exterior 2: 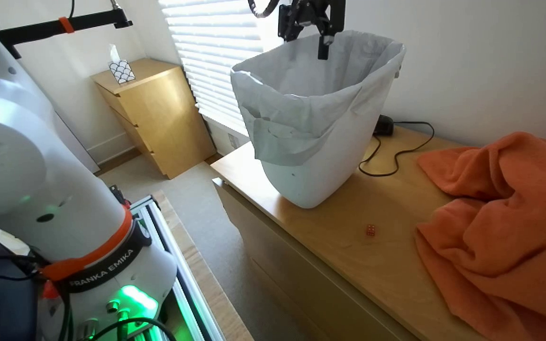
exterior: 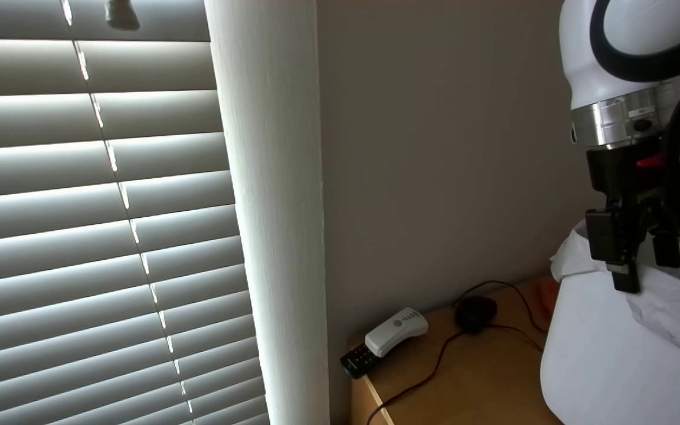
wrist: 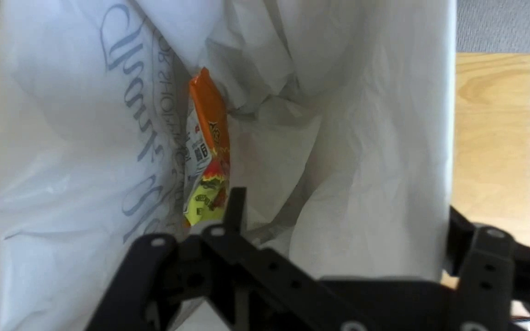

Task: Put the orange packet in the white bin then place the bin upright.

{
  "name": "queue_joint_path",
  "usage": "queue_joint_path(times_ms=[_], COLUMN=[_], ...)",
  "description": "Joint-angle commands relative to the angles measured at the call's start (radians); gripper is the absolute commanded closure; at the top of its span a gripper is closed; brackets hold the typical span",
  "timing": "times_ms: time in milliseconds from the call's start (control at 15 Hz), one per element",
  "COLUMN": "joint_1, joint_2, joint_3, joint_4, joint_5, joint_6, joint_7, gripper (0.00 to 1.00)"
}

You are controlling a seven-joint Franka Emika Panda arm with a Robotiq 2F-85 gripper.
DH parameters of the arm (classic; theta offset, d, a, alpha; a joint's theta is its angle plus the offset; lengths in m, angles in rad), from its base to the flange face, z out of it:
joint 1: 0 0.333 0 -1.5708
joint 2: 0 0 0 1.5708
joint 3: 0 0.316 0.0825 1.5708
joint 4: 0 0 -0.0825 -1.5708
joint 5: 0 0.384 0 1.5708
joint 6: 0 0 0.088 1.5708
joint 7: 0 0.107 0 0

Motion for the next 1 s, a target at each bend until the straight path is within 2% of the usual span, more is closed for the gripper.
queue_joint_path(times_ms=[0, 333, 933], joint_1=[-0.002, -0.009, -0.019], joint_2=[-0.047, -0.093, -0.171], joint_3=[-0.008, -0.018, -0.039], joint_4=[-0.035, -0.048, -0.087], joint_5=[0.012, 0.021, 0.057], joint_6=[0.027, 0.055, 0.173], joint_7=[-0.002, -0.015, -0.032], gripper=[0.00, 0.00, 0.00])
